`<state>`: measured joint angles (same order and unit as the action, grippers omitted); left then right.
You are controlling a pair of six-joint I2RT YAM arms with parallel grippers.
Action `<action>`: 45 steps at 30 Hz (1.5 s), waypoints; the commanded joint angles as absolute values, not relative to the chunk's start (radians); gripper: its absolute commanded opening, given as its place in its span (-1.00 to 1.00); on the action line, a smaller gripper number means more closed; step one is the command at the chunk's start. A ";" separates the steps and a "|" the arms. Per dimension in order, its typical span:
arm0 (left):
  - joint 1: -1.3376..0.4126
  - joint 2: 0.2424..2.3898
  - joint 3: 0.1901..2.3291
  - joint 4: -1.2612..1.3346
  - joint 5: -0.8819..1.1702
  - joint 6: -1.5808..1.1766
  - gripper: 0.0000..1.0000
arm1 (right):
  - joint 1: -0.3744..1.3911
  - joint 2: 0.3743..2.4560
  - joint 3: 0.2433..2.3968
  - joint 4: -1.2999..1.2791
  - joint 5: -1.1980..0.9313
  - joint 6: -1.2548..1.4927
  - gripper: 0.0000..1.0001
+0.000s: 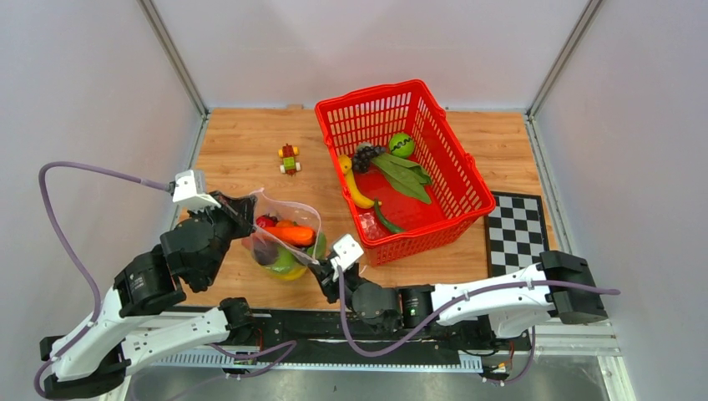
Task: Place the food in the zip-top bag and seal the zipper
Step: Zip the zipper food storage bag at the center of the board.
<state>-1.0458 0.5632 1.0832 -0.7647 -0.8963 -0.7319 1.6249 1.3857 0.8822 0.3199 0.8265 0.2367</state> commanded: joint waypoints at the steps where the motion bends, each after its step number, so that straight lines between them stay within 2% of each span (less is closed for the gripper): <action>1: -1.049 0.535 1.076 -0.648 -0.919 -0.727 -1.00 | 1.594 1.295 0.846 0.413 0.719 0.097 -1.00; 2: -1.049 0.532 1.075 -0.636 -0.907 -0.702 -0.89 | 1.581 1.273 0.846 0.401 0.652 0.074 -1.00; 6: -1.049 0.531 1.104 -0.647 -0.869 -0.610 0.03 | 1.525 1.180 0.863 0.280 0.485 0.015 -1.00; 9: -1.049 0.530 1.145 -0.683 -0.849 -0.526 0.44 | 1.453 1.110 0.897 0.120 0.324 -0.040 -1.00; 16: -1.049 0.543 1.234 -0.702 -0.759 -0.320 0.77 | 1.246 1.067 1.022 -0.160 -0.075 -0.173 -1.00; 20: -1.049 0.575 1.265 -0.725 -0.765 -0.277 0.87 | 1.134 1.111 1.157 -0.250 -0.294 -0.220 -1.00; 25: -1.049 0.592 1.290 -0.727 -0.740 -0.237 0.96 | 1.120 1.228 1.417 -0.427 -0.523 -0.365 -1.00; 29: -1.048 0.601 1.318 -0.699 -0.593 -0.096 1.00 | 1.115 1.361 1.587 -0.654 -0.540 -0.454 -1.00; 37: -1.049 0.703 1.365 -0.726 -0.239 0.134 1.00 | 1.101 1.334 1.527 -0.657 -0.524 -0.466 -1.00; 45: -1.048 0.767 1.256 -0.729 -0.135 0.182 1.00 | 1.093 1.245 1.425 -0.630 -0.535 -0.512 -1.00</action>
<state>-1.0458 0.7586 1.2984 -0.7235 -0.2340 0.1097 1.0962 1.2995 1.4502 -0.6827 -0.4988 -0.4648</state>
